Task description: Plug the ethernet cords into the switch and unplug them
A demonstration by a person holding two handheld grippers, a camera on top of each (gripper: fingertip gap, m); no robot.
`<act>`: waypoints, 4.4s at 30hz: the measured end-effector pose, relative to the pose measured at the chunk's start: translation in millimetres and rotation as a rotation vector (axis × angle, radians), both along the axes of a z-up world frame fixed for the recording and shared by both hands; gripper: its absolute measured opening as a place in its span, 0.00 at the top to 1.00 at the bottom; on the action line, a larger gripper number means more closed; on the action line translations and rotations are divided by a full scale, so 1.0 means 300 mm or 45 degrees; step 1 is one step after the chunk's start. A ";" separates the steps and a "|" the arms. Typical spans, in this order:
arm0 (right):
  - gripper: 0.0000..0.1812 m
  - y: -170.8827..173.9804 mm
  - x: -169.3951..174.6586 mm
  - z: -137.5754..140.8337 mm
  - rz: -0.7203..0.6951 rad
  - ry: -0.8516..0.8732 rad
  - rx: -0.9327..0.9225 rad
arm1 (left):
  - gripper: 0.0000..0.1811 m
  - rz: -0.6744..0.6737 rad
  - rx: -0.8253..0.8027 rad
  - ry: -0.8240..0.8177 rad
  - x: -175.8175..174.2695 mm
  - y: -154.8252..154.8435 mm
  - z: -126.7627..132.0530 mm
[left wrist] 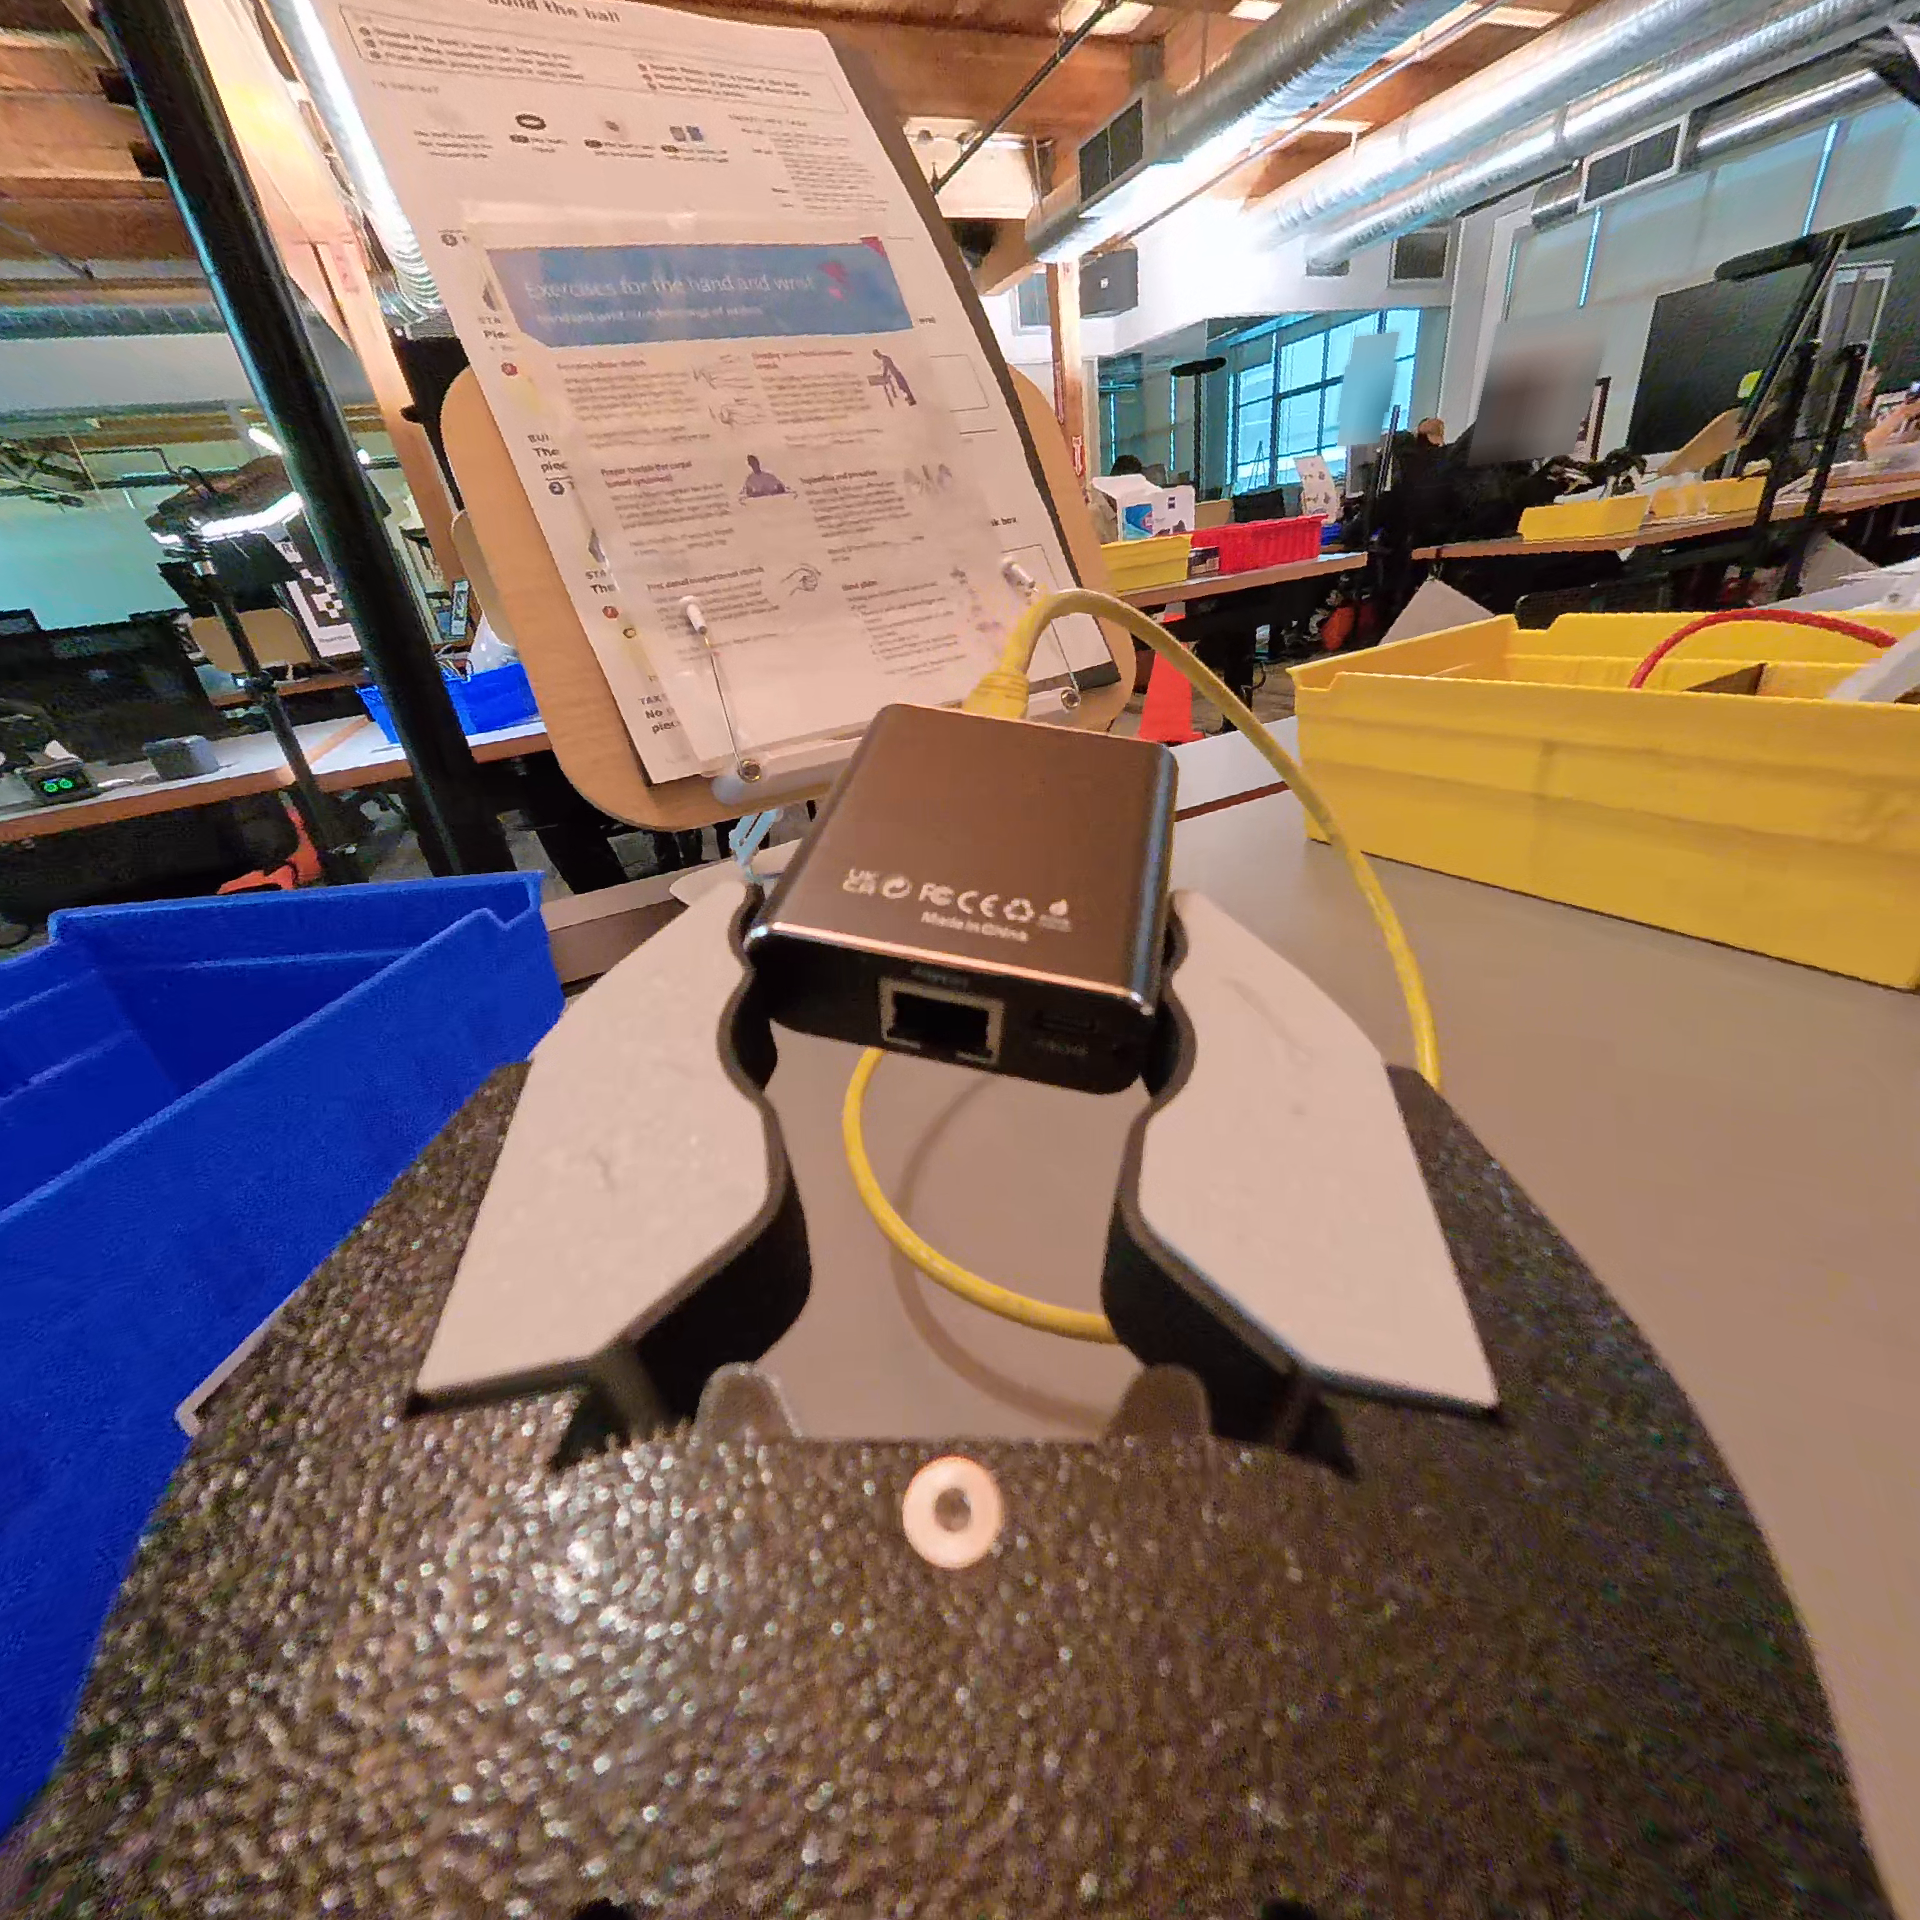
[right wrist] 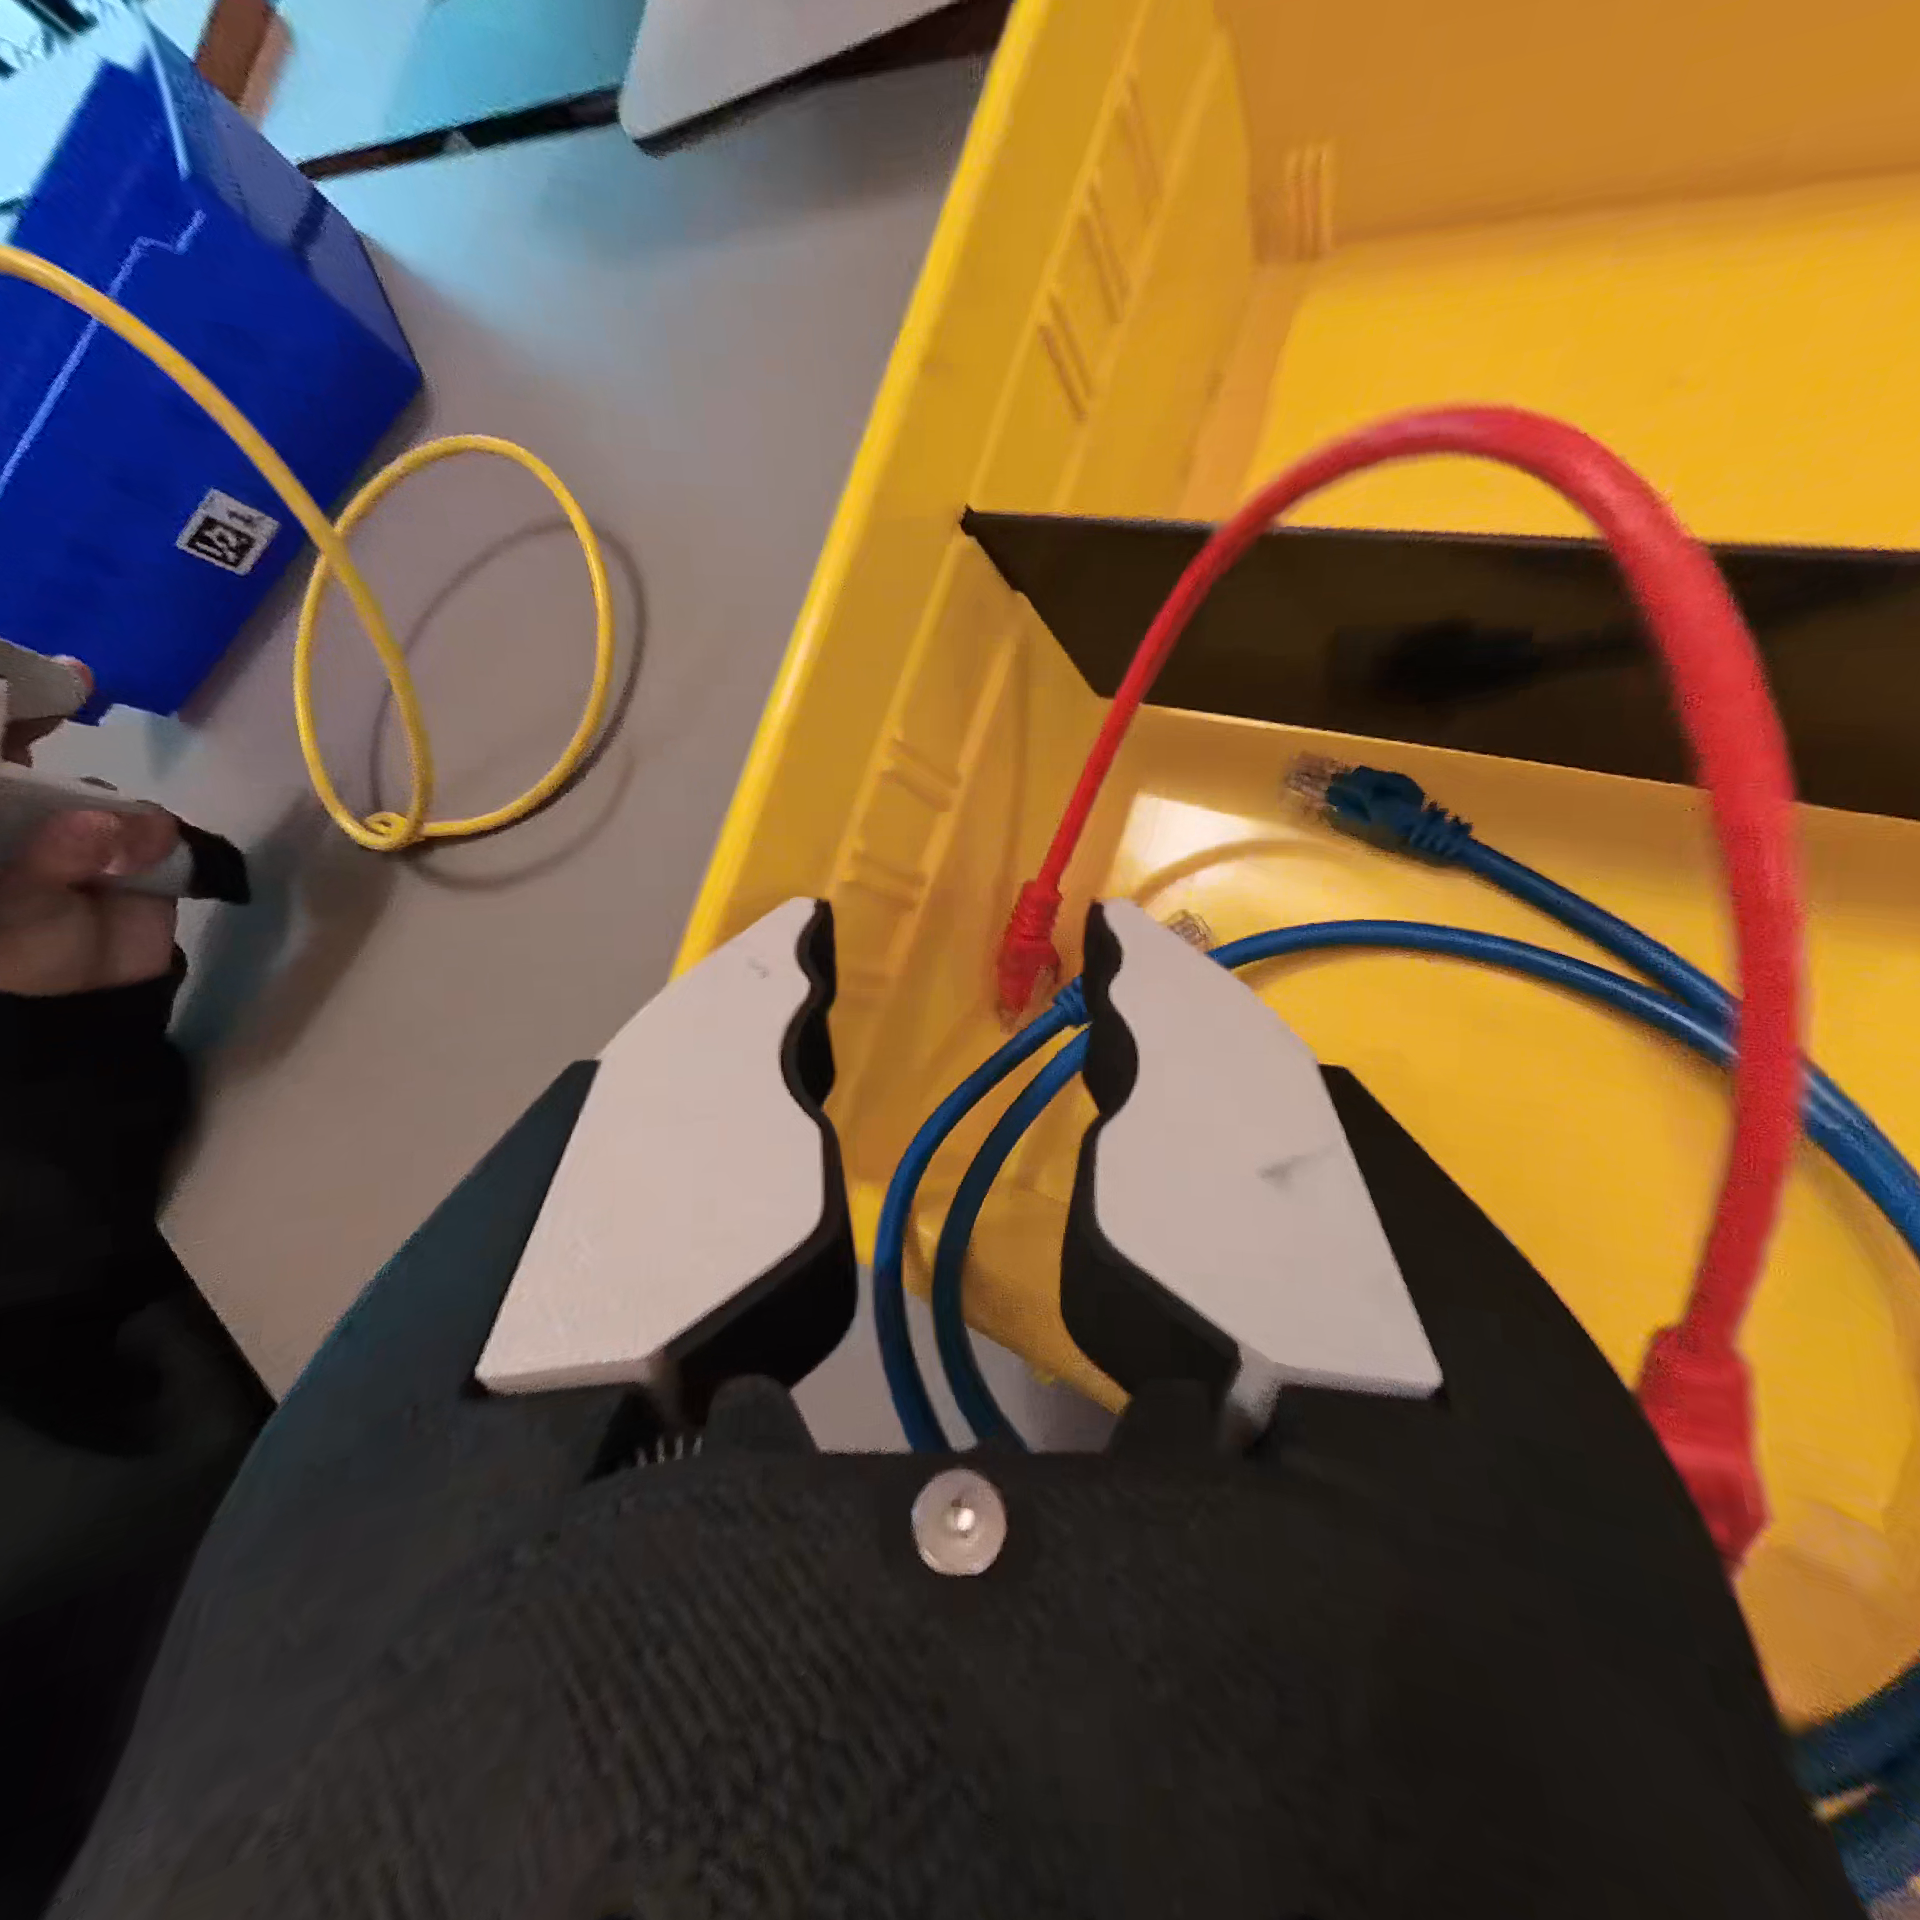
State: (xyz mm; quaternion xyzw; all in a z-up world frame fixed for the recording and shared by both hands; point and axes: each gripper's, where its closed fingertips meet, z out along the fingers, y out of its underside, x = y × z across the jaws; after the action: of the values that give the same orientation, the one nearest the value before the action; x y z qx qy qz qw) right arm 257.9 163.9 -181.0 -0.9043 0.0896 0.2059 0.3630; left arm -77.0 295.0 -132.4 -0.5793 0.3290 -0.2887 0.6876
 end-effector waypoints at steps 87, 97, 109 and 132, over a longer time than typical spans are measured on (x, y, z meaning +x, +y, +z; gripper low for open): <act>0.93 0.226 -0.917 0.213 -0.115 1.303 0.987 | 0.62 -0.429 0.169 0.199 0.164 -0.213 -0.020; 0.94 0.261 -0.940 0.258 -0.038 1.078 1.063 | 0.63 -0.347 0.144 0.159 0.150 -0.175 -0.005; 0.94 0.287 -0.951 0.276 0.004 1.085 1.095 | 0.63 -0.277 0.144 0.119 0.135 -0.156 0.015; 0.93 0.290 -0.938 0.258 -0.055 1.142 0.999 | 0.63 -0.311 0.075 0.099 0.135 -0.159 0.004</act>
State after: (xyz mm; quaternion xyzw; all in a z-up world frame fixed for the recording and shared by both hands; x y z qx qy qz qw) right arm -23.5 251.0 -103.6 -0.5253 0.1698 0.5780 0.6010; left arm -36.4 247.3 -131.3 -0.5253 0.4319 -0.3376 0.6508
